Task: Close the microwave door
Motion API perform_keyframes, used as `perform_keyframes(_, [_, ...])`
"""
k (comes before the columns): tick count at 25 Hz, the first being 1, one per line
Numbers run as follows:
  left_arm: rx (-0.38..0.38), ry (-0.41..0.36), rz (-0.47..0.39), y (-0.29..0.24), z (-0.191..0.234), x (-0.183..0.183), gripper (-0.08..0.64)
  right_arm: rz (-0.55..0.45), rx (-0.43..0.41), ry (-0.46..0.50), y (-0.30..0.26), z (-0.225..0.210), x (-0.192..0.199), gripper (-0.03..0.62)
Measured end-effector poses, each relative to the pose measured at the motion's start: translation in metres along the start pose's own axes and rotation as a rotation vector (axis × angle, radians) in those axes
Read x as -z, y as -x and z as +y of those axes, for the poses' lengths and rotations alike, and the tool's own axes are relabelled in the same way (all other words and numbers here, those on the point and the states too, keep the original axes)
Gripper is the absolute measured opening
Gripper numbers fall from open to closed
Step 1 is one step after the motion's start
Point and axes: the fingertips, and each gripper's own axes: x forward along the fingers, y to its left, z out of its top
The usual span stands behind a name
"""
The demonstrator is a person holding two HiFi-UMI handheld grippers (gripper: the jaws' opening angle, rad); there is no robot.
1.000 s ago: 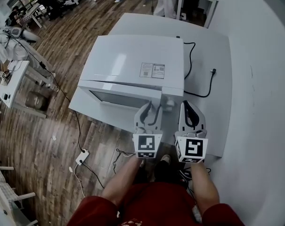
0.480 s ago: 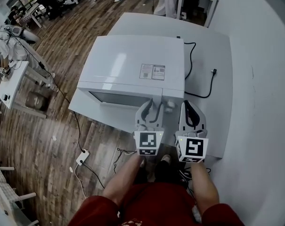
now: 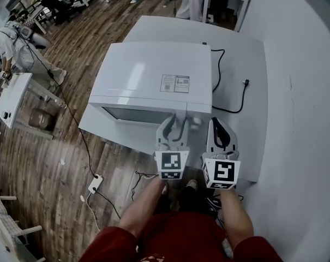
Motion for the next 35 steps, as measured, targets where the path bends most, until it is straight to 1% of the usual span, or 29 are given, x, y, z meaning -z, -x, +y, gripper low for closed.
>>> perform_keyframes(8, [0.020,-0.015,0.009,0.009,-0.003,0.002,0.150,-0.005,-0.001,0.010,0.005,0.002,-0.005,0.028])
perform_keyframes(11, [0.015,0.002,-0.004,0.020,-0.001,-0.001,0.150,-0.010,0.000,0.013,0.007,0.003,-0.008,0.028])
perform_keyframes(14, [0.007,0.012,-0.041,0.029,0.003,-0.016,0.150,-0.016,0.002,0.012,0.009,0.007,-0.012,0.028])
perform_keyframes(20, [0.002,-0.011,-0.118,0.041,0.013,-0.058,0.150,-0.053,0.009,0.003,0.013,0.010,-0.031,0.028])
perform_keyframes(24, [0.000,-0.033,-0.122,0.045,0.026,-0.078,0.149,-0.087,0.023,-0.001,0.013,0.009,-0.046,0.028])
perform_keyframes(27, [-0.012,-0.049,-0.142,0.051,0.040,-0.096,0.149,-0.103,0.030,-0.005,0.011,0.007,-0.063,0.028])
perform_keyframes(28, [-0.012,-0.050,-0.140,0.053,0.043,-0.101,0.149,-0.108,0.033,-0.011,0.011,0.007,-0.069,0.028])
perform_keyframes(31, [-0.009,-0.061,-0.100,0.058,0.051,-0.109,0.149,-0.129,0.038,-0.030,0.013,0.009,-0.089,0.028])
perform_keyframes(35, [-0.007,-0.072,-0.108,0.060,0.058,-0.129,0.136,-0.147,0.031,-0.036,0.009,0.013,-0.114,0.028])
